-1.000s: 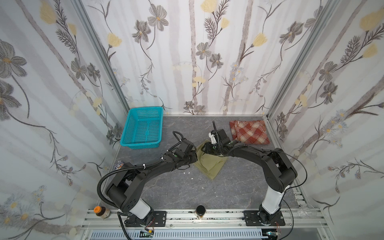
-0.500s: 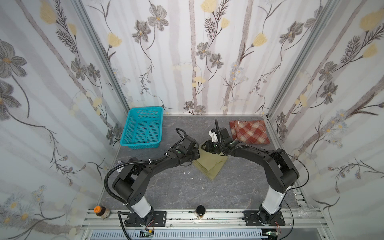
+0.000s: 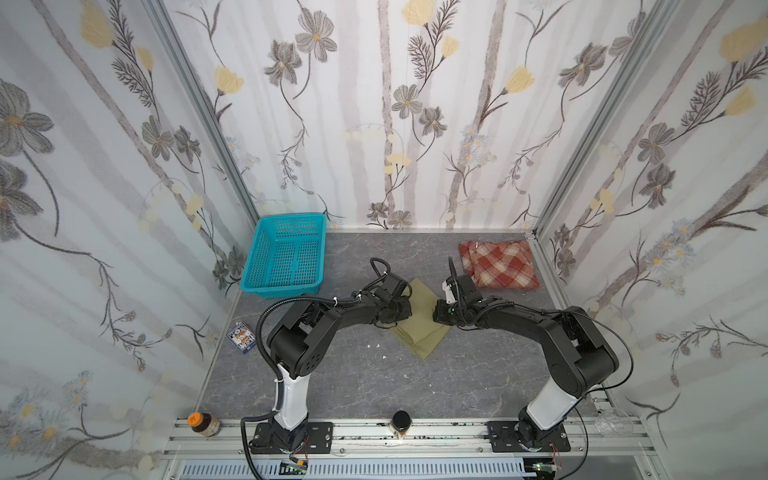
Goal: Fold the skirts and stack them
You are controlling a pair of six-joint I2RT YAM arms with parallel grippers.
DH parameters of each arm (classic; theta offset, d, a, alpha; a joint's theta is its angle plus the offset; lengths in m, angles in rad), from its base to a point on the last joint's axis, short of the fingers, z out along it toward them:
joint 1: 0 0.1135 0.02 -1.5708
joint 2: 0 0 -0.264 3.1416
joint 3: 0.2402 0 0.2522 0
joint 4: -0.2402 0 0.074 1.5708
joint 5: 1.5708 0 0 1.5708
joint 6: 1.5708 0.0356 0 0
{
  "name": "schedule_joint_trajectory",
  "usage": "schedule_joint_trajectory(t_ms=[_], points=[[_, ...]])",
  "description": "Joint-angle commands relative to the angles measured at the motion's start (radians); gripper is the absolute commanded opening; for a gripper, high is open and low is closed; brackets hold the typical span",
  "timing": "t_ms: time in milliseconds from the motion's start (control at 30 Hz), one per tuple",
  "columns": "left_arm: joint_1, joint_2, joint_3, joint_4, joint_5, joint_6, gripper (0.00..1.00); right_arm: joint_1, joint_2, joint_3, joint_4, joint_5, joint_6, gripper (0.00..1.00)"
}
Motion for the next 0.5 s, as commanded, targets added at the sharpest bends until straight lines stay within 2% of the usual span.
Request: schedule_joint_trajectory(t_ms=[0,133,300,467], points=[[0.001,0.034,0.030,-0.006,-0.004,0.015,0.19,0.014,-0.017,-0.045,0.045,0.016,0.029,0.00],[0.003,0.064,0.086,-0.006,-0.016,0.051,0.19,0.061,-0.053,-0.138,0.100,0.015,0.103,0.00],[0.018,0.096,0.176,-0.007,-0.010,0.111,0.19,0.155,-0.063,-0.149,0.172,-0.002,0.220,0.00],[0.027,0.019,0.171,-0.007,0.021,0.130,0.19,0.122,-0.097,-0.116,0.196,-0.070,0.218,0.00]])
